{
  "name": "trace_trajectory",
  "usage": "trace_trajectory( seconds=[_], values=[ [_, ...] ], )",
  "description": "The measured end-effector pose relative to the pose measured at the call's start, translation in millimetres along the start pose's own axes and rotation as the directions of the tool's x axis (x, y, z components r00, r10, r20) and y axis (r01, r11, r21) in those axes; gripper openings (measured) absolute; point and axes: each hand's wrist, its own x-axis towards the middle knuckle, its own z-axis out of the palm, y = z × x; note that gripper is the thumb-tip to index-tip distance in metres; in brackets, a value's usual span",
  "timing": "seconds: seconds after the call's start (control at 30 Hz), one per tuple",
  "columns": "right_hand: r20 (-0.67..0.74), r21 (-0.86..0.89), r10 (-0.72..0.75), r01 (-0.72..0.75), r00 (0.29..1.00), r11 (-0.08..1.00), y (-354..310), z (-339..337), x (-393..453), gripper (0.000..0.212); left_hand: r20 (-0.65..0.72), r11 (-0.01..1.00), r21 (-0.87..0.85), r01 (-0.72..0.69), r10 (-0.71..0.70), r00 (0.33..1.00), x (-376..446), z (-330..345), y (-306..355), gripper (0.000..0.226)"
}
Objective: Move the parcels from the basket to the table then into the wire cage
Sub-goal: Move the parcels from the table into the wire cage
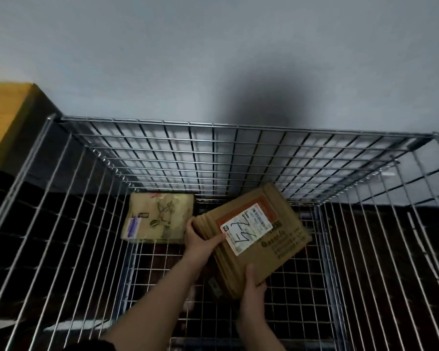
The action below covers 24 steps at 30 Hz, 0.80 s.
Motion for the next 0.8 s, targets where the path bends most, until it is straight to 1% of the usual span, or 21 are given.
trace_trajectory(
  seconds=[0.2,0.3,0.4,0.47,0.53,0.6,0.7,0.73,0.8],
  values=[
    [0.074,0.064,0.035,-0.04,0.997,0.997,24,24,63,0.059,0.115,0.989,0.112,-0.1,0.087,0.99,74,9,-15,0.108],
    [0.074,0.114,0.069,-0.077,0.995,0.991,31,34,82,0.056,0.169,0.967,0.18,-0.18,0.15,0.974,99,19,-16,0.116],
    [0.053,0.17,0.083,-0.091,0.995,0.981,36,42,94,0.055,0.221,0.964,0.202,-0.17,0.124,0.967,114,24,-17,0.121],
    [0.048,0.161,0.085,-0.091,0.995,0.983,41,47,104,0.051,0.226,0.968,0.203,-0.149,0.102,0.969,121,23,-20,0.121],
    [0.022,0.128,0.095,-0.097,0.995,0.987,47,55,117,0.046,0.2,0.965,0.215,-0.149,0.105,0.974,125,22,-23,0.11],
    [-0.001,0.07,0.095,-0.095,0.995,0.993,52,66,129,0.047,0.173,0.95,0.257,-0.175,0.133,0.976,125,19,-23,0.093],
    [0.077,-0.035,0.085,-0.083,0.993,0.996,57,77,142,0.044,0.188,0.878,0.392,-0.274,0.215,0.958,118,12,-25,0.065],
    [0.116,-0.052,0.105,-0.099,0.988,0.994,55,77,144,0.041,0.19,0.85,0.433,-0.3,0.239,0.952,114,11,-26,0.06],
    [0.212,-0.104,0.177,-0.158,0.961,0.982,48,72,142,0.035,0.166,0.823,0.48,-0.302,0.253,0.953,111,6,-36,0.058]
  ],
)
